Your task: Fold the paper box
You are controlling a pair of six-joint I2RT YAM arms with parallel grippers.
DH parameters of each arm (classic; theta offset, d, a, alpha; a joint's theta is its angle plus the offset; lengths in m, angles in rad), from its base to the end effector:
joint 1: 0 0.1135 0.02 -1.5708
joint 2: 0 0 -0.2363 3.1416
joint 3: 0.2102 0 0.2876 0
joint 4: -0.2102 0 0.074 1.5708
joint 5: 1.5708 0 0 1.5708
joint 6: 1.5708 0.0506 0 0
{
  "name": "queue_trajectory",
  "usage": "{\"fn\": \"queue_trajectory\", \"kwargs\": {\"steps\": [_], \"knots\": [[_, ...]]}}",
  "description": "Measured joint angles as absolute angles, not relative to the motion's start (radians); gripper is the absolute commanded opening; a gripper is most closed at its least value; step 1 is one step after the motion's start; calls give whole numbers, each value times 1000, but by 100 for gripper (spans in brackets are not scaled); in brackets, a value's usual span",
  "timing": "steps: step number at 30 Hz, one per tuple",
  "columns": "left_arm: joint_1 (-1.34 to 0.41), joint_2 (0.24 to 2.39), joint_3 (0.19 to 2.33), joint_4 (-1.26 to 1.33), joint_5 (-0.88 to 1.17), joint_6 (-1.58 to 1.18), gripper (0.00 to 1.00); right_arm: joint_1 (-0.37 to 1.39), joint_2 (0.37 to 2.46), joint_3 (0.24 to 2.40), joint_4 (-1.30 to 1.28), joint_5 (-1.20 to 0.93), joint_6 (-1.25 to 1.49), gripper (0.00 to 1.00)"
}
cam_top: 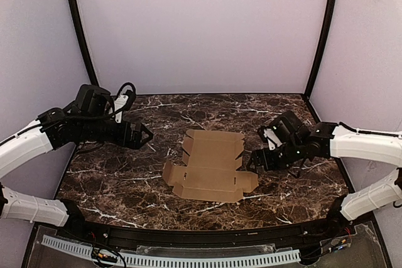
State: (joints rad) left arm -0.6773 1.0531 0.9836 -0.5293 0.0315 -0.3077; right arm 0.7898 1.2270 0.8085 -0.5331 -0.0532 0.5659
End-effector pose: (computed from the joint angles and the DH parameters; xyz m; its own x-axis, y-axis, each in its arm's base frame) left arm 0.2255 -0.1834 0.2890 -0.6145 0.1057 -0.7818 0.4833 0.8337 -0.2671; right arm 0.2051 0.2107 0.1751 -0.8758 -0.1230 -0.4667 -0.3096 0.8850 0.3477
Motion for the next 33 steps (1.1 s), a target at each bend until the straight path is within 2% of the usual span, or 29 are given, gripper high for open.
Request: {"fn": "queue_trajectory", "kwargs": {"steps": [13, 20, 25, 33], "knots": [[-677, 1034, 971, -534, 25, -301, 100, 816, 1379, 779, -517, -1, 651, 52], [-677, 1024, 966, -548, 21, -290, 100, 832, 1435, 779, -505, 1, 652, 26], [-677, 1019, 966, -558, 5, -282, 100, 839, 1452, 783, -503, 2, 647, 0], [-677, 1013, 966, -586, -21, -265, 100, 842, 1467, 850, -531, 19, 567, 0]]}}
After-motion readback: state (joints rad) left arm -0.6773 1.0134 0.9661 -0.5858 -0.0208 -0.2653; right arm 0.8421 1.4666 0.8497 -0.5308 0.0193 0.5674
